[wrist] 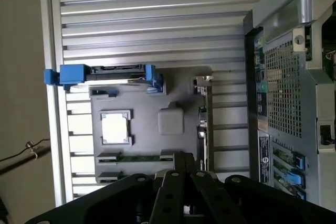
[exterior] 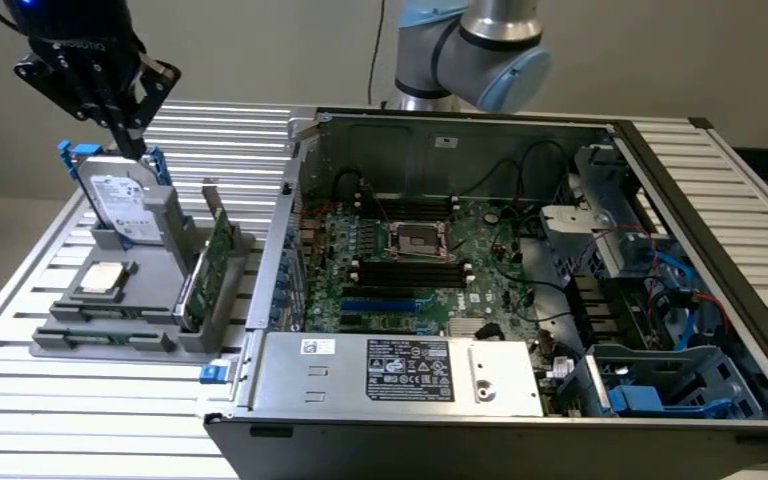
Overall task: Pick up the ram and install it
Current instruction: 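Reach for the ram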
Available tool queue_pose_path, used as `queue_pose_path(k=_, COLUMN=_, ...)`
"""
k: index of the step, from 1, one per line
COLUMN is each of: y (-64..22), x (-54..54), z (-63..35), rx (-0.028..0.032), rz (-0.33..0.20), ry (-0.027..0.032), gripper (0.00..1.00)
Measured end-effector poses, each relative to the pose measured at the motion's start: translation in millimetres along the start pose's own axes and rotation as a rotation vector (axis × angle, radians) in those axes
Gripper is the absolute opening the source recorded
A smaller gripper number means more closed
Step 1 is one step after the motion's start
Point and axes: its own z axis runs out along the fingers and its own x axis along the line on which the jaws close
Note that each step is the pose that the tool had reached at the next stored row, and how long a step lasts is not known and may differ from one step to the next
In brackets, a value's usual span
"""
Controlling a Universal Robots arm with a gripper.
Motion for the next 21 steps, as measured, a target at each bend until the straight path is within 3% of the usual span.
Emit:
queue_pose_path(k=11, y=-19.7, x=47.6, z=1.5, rx=-0.0002, rz=0.0, ry=-0.0047, gripper=0.11)
queue_pose_path(k=21, y=-60.8, x=52.5, z=-0.1, rx=-0.0005, rz=-0.004, ry=-0.0087, gripper=0.11)
